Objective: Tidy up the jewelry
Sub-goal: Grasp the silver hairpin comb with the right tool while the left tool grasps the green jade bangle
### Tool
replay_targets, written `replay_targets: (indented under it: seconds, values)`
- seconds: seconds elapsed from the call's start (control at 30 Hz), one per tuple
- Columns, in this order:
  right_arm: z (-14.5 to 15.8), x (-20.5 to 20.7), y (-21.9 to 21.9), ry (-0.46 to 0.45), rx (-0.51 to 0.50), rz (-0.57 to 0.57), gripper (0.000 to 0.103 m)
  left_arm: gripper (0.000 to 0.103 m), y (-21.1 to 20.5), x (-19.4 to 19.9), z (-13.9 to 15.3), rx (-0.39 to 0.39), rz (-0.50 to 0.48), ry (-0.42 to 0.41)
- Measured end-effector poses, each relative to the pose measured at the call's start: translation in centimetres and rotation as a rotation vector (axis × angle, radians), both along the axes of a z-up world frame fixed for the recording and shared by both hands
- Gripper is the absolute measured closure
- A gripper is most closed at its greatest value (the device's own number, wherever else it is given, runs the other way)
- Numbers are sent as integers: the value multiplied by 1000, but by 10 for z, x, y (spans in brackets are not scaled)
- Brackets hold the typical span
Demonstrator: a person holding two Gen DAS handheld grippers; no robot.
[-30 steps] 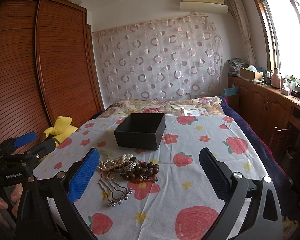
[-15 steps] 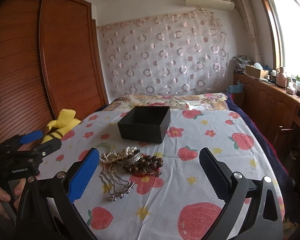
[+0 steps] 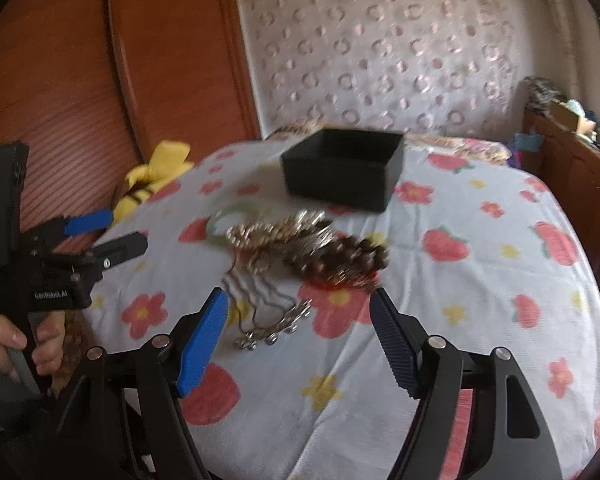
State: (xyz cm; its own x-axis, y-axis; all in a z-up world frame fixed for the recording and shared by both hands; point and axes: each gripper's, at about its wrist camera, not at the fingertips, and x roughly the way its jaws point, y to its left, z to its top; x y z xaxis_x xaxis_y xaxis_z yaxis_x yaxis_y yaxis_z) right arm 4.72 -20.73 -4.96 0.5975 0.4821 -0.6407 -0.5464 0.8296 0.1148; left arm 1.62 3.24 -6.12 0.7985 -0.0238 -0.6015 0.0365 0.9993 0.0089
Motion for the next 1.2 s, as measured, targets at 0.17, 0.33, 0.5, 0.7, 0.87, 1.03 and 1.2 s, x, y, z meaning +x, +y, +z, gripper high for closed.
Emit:
replay_targets:
  seconds: [0.17,0.33,0.5,0.7,0.87,1.03,1.2]
  values:
    - [-17,4,19,20,-89,66,27,7,10,2,-9,-7,6,29]
    - [-29,11,34,58,-173,128,27,7,18,3,-14,-8,18,42]
    - [-37,12,45,69,-249,177,27,7,23,3,-19,-14,29,52]
    - [-43,11,55,85,-254,194,27,7,26,2,-19,-29,32,36]
    - [-46,-5,56,82,-235,222,35,7,26,3,-21,-30,31,41]
    - [-50,-10,54,85,-210,217,44,7,23,13,-24,-30,14,77]
    - [-45,-2,52,93,-194,189,44,7,21,30,-29,-52,-23,119]
